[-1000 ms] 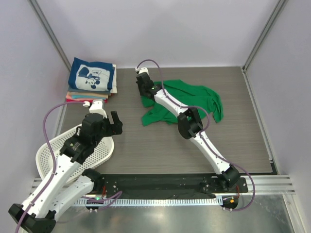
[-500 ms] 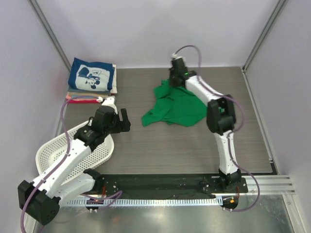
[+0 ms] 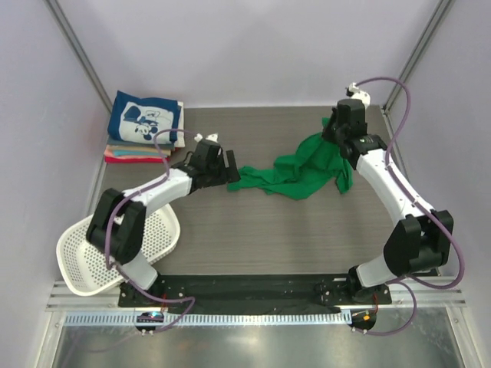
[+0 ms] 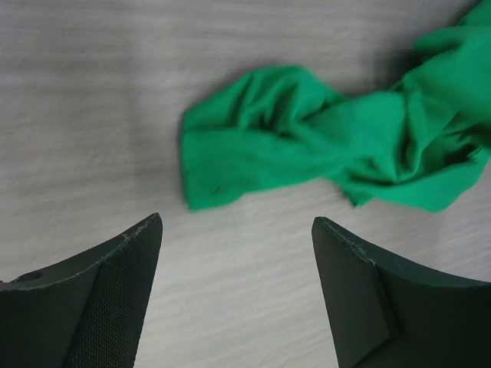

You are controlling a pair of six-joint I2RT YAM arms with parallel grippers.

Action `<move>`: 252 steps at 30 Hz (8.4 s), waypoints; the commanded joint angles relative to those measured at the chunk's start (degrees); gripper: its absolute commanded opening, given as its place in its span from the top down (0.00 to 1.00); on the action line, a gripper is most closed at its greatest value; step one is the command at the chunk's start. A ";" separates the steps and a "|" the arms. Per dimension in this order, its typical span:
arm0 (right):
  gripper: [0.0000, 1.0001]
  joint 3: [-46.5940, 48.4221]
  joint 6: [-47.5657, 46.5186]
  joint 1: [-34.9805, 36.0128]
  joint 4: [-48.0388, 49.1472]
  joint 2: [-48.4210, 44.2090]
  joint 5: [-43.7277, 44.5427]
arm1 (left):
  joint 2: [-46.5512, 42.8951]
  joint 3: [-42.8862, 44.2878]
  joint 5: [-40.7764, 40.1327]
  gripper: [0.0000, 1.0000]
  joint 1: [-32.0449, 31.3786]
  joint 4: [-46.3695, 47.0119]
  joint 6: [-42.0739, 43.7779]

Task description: Fold and stack the t-shirts

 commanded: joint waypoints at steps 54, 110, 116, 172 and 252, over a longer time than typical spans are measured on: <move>0.99 1.76 4.69 -5.53 -9.57 -16.54 -6.14 | -20.99 11.50 -14.32 1.00 0.78 -10.54 4.80; 0.13 15.43 -1.83 -5.62 -10.91 18.24 -6.55 | -4.56 17.51 4.14 0.21 12.22 -11.88 4.63; 0.14 21.79 -1.29 -5.97 -8.87 25.95 -7.90 | -10.63 2.76 5.80 0.24 9.84 -4.77 2.17; 0.22 37.32 19.99 -6.05 43.26 43.93 -38.93 | -13.27 -22.76 8.27 0.44 8.51 9.05 -2.84; 0.17 -33.53 18.01 0.45 -16.33 -19.76 2.29 | -18.54 -34.36 -2.80 1.00 9.39 9.92 -14.79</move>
